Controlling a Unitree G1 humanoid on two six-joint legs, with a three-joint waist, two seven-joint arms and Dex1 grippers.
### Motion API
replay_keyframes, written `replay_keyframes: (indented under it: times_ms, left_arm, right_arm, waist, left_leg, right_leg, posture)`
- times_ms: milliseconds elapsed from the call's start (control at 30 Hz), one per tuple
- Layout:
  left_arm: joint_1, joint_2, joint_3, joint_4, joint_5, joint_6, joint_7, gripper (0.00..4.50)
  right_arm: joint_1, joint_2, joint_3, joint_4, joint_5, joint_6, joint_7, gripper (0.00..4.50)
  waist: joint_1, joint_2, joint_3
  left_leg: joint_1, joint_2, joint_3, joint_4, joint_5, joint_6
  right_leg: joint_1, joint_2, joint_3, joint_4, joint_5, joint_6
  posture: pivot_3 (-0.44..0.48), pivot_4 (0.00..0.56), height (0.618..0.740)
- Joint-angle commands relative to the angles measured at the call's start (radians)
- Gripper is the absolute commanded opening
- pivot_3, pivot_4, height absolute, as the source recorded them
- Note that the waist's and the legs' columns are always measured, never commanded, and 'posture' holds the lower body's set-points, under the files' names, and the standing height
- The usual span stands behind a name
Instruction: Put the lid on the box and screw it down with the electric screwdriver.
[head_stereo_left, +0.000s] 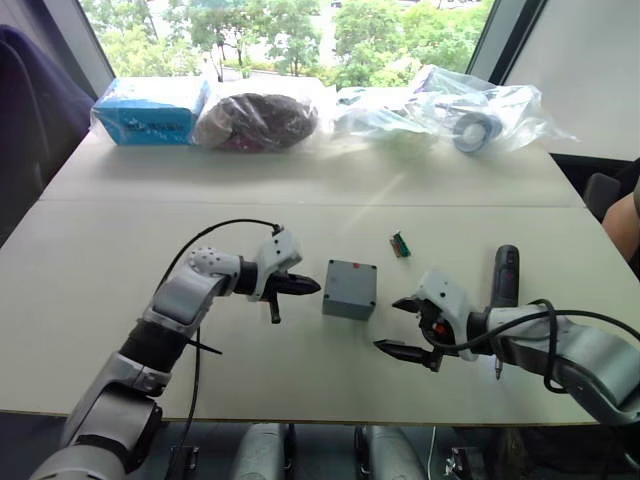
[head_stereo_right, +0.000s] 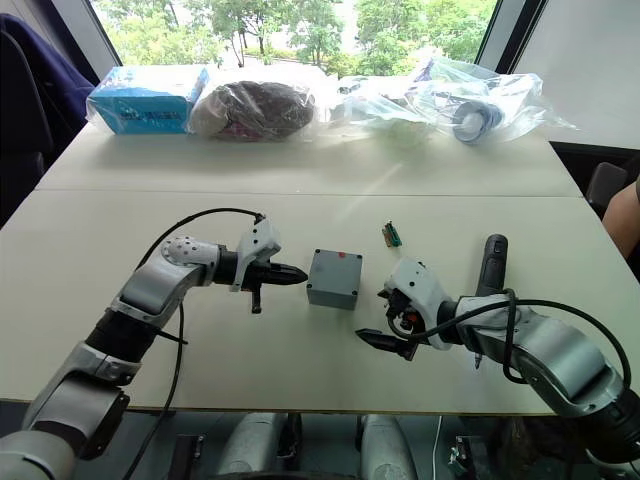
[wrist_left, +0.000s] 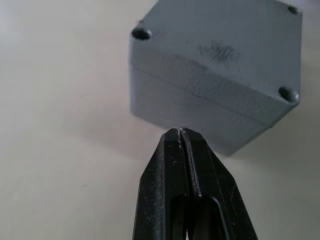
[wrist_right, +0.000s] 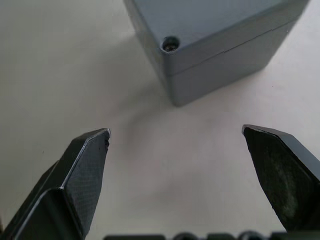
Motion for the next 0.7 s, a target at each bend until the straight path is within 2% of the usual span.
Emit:
replay_keyframes:
  times_ms: [33,267,433,567,700]
  left_arm:
    - [-0.055,-0.026,-0.014,0.044,0.023,-0.071,-0.033,0.00]
    - [-0.115,-0.068,-0.030,0.163,0.068,-0.169,-0.063,0.00]
    - [-0.129,-0.047,-0.012,0.228,0.117,-0.226,-0.052,0.00]
    - [-0.099,0.009,0.017,0.174,0.100,-0.183,-0.082,0.00]
    - [-0.015,0.095,-0.001,0.015,0.049,-0.080,-0.179,0.00]
  right_arm:
    - [-0.023,0.037,-0.004,-0.041,-0.001,0.015,0.026,4.48]
    - [-0.030,0.110,-0.007,-0.103,0.051,0.093,0.032,4.48]
    - [0.006,0.112,-0.064,-0.136,0.063,0.133,0.016,4.48]
    - [0.018,0.044,-0.155,-0.118,0.037,0.122,0.045,4.48]
    - [-0.009,-0.021,-0.143,-0.039,-0.070,0.044,0.088,4.48]
  waist:
    - [0.001,0.000,0.000]
    - [-0.001,0.000,0.000]
    - [-0.001,0.000,0.000]
    - [-0.001,0.000,0.000]
    - [-0.004,0.000,0.000]
  left_leg:
    - [0.000,0.000,0.000,0.000,0.000,0.000]
    - [0.000,-0.001,0.000,0.000,0.000,0.000]
    - [0.000,0.000,0.000,0.000,0.000,0.000]
    - [0.000,0.000,0.000,0.000,0.000,0.000]
    - [0.001,0.000,0.000,0.000,0.000,0.000]
  right_leg:
    - [0.000,0.000,0.000,0.000,0.000,0.000]
    - [0.000,0.000,0.000,0.000,0.000,0.000]
    - [0.000,0.000,0.000,0.001,0.000,0.000]
    - [0.000,0.000,0.000,0.001,0.000,0.000]
    - [0.000,0.000,0.000,0.002,0.000,0.000]
  posture:
    - [0.000,0.150,0.740]
    - [0.000,0.150,0.740]
    - [0.000,0.150,0.740]
    - [0.000,0.150,0.740]
    - [0.000,0.150,0.740]
